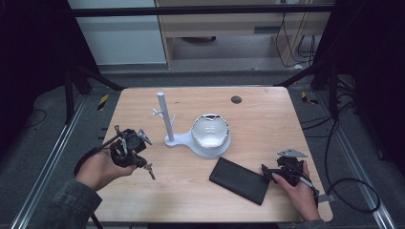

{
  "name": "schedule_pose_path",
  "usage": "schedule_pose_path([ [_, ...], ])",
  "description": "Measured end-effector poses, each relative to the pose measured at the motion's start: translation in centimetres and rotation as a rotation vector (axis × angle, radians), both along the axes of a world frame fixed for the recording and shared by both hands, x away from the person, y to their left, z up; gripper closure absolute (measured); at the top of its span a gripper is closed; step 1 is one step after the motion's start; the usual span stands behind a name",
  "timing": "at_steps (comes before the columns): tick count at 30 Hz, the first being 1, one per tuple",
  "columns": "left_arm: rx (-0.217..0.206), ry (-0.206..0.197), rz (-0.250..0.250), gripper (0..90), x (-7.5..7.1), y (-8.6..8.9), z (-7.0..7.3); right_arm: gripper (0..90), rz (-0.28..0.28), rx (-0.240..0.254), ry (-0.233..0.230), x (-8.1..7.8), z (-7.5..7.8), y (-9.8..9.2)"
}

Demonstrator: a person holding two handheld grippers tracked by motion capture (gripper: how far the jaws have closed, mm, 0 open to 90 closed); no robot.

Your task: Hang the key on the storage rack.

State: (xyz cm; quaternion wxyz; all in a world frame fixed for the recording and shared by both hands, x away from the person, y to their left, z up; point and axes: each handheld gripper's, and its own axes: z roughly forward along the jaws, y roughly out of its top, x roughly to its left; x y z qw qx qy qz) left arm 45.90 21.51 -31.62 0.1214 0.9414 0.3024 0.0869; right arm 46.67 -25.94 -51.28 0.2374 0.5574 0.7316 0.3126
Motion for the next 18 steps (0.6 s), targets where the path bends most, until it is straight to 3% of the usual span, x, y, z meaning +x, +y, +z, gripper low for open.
schedule_pose_path([
  [8,-0.015,-0.023,0.001,88.2,1.0,0.2,4.0,0.4,0.001,-0.003,-0.005,0.0,0.0,0.0],
  [18,-0.023,-0.035,0.0,88.1,2.1,-0.5,5.5,0.4,0.002,-0.004,-0.008,0.0,-0.1,0.1],
])
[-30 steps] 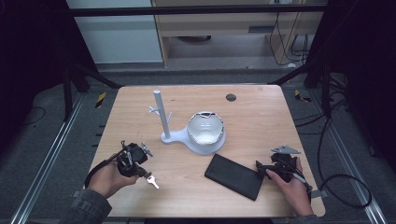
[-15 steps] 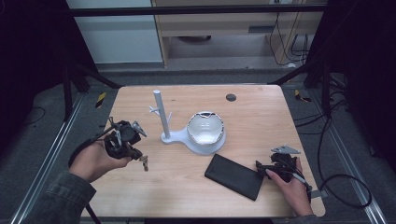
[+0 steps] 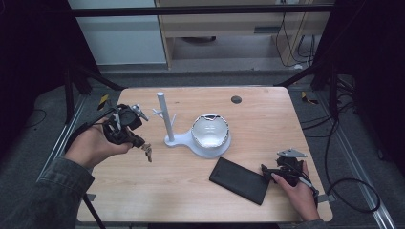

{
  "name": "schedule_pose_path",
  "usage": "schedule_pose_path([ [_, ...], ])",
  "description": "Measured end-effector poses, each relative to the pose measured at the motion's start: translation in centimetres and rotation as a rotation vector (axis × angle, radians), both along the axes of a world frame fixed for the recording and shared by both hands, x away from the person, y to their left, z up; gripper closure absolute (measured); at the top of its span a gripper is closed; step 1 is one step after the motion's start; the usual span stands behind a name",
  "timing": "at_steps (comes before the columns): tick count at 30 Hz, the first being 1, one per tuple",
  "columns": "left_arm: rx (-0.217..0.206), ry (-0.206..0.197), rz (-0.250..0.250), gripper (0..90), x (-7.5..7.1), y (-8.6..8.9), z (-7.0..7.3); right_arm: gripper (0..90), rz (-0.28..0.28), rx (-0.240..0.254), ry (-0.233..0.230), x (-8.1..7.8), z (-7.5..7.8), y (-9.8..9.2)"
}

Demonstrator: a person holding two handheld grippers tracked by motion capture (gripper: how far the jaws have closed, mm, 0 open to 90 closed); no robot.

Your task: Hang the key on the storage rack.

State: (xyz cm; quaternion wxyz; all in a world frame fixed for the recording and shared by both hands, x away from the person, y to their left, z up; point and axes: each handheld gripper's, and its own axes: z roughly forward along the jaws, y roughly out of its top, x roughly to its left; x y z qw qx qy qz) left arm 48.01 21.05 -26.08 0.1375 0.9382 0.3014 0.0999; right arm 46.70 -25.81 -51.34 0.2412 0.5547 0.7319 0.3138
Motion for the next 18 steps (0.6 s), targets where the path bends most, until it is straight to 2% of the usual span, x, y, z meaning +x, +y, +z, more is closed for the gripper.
schedule_pose_path([
  [4,-0.014,-0.009,-0.01,88.2,0.6,-0.4,0.7,0.4,0.0,0.0,0.003,0.0,0.0,0.1],
  [11,-0.003,-0.012,-0.005,88.2,1.3,-0.8,1.5,0.4,0.002,-0.002,0.002,0.0,0.0,0.1],
  [18,-0.01,-0.023,0.021,88.2,2.0,-0.8,2.3,0.4,0.008,-0.001,0.002,0.0,0.0,0.1],
])
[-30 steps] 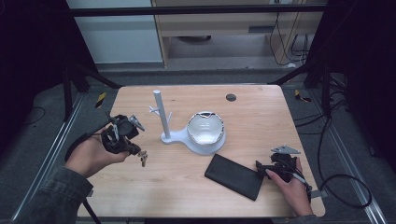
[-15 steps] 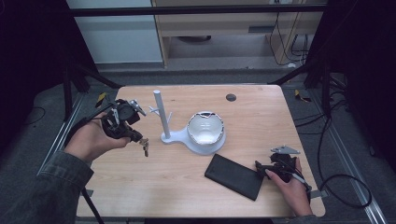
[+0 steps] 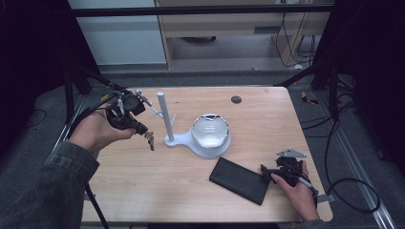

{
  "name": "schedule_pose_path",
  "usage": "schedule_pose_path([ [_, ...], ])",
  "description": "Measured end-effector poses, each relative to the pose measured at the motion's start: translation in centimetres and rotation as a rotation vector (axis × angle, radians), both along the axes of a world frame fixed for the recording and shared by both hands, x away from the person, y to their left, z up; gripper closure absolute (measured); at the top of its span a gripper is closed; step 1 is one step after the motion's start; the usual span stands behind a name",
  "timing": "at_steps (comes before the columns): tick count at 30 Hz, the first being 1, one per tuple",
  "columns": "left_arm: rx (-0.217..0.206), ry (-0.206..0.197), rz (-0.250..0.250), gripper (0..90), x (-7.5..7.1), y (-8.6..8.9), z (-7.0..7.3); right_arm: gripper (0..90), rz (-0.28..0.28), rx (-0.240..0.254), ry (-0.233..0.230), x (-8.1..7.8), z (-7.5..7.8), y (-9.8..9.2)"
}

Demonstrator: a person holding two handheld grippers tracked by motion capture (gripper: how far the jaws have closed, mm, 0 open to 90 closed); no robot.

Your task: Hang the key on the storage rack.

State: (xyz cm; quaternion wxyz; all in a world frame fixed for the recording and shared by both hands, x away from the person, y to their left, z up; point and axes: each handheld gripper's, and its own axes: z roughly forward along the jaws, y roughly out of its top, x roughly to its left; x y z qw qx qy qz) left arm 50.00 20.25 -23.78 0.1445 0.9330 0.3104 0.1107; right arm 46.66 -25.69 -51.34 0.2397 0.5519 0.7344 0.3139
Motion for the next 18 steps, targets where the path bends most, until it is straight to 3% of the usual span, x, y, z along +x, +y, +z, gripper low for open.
schedule_pose_path([
  [18,0.004,-0.034,0.017,88.2,1.1,-1.0,1.7,0.4,0.0,0.002,0.001,0.0,0.0,0.1],
])
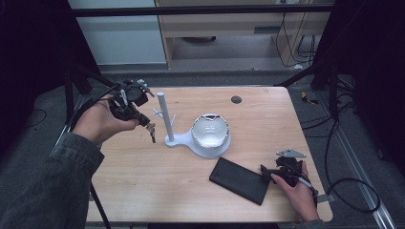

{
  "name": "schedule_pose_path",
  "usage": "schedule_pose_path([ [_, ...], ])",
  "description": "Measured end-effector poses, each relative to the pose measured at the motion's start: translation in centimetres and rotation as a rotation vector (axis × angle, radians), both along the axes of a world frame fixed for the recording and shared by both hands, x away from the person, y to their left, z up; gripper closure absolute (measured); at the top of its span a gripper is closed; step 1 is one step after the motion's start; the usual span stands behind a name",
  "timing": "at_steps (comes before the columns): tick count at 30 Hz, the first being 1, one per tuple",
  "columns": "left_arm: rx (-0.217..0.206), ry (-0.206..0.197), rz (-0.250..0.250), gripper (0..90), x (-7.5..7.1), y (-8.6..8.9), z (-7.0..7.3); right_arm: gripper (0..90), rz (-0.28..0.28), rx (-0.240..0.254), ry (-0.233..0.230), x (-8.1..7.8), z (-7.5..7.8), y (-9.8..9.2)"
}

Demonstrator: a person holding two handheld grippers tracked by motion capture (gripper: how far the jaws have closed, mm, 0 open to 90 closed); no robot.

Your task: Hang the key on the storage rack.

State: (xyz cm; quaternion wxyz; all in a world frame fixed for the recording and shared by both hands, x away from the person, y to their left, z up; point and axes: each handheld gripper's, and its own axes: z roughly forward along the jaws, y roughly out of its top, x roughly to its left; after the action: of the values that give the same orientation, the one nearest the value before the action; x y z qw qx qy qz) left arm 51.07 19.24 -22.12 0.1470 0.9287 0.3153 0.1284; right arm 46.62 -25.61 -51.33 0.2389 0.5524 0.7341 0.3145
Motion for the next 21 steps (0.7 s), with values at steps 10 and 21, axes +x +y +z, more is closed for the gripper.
schedule_pose_path([
  [10,0.008,-0.016,0.023,88.2,1.0,-0.5,0.8,0.4,0.0,0.0,0.0,0.0,0.0,0.0],
  [21,-0.007,-0.022,0.057,88.2,3.0,-0.2,1.4,0.4,0.0,0.0,0.001,0.0,0.0,0.0],
])
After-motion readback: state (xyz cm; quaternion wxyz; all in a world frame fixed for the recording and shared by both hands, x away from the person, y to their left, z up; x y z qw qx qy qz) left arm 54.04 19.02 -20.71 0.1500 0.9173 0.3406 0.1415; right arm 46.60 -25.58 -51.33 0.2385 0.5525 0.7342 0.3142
